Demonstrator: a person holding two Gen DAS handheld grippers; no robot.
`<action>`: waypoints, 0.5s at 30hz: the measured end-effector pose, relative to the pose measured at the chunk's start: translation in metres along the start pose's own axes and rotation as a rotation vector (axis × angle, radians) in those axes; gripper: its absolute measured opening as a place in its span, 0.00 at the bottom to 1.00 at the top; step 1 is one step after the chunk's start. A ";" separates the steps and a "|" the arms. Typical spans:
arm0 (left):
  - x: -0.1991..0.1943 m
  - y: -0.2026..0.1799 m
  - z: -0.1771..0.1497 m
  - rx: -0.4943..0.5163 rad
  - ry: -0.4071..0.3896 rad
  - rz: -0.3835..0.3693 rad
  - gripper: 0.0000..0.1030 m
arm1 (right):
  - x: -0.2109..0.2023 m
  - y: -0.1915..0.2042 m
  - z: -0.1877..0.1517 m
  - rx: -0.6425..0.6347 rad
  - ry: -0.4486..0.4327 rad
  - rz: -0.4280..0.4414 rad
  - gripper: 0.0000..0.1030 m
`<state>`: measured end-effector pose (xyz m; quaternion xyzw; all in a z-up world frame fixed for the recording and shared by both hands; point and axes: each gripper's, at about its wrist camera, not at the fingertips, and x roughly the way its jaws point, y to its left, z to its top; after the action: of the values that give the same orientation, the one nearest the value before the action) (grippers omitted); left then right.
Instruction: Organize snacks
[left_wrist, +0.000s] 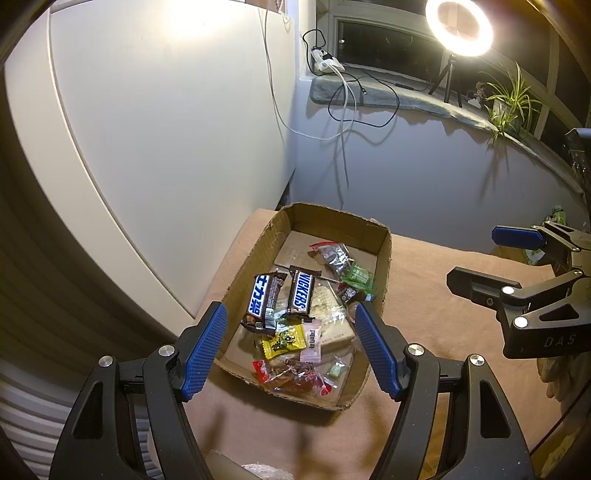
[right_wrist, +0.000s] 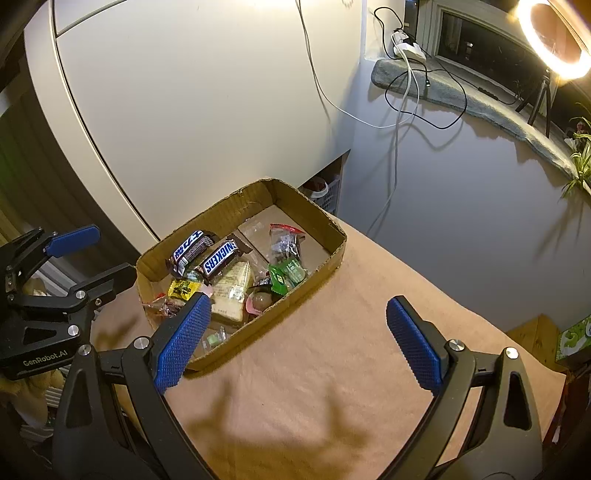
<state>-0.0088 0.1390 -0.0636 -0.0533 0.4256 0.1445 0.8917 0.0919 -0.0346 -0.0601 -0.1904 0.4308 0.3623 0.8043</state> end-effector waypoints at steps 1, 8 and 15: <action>-0.001 0.000 0.000 0.000 -0.001 0.000 0.70 | 0.000 0.000 0.000 0.000 0.000 0.000 0.95; -0.004 -0.002 0.000 0.001 -0.003 0.002 0.70 | -0.002 0.001 -0.001 0.000 0.001 0.002 0.95; -0.005 -0.001 -0.002 0.001 -0.006 0.001 0.70 | -0.003 0.004 -0.003 0.001 0.001 -0.001 0.95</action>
<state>-0.0124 0.1364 -0.0609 -0.0524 0.4231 0.1449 0.8929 0.0862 -0.0350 -0.0594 -0.1903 0.4313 0.3615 0.8044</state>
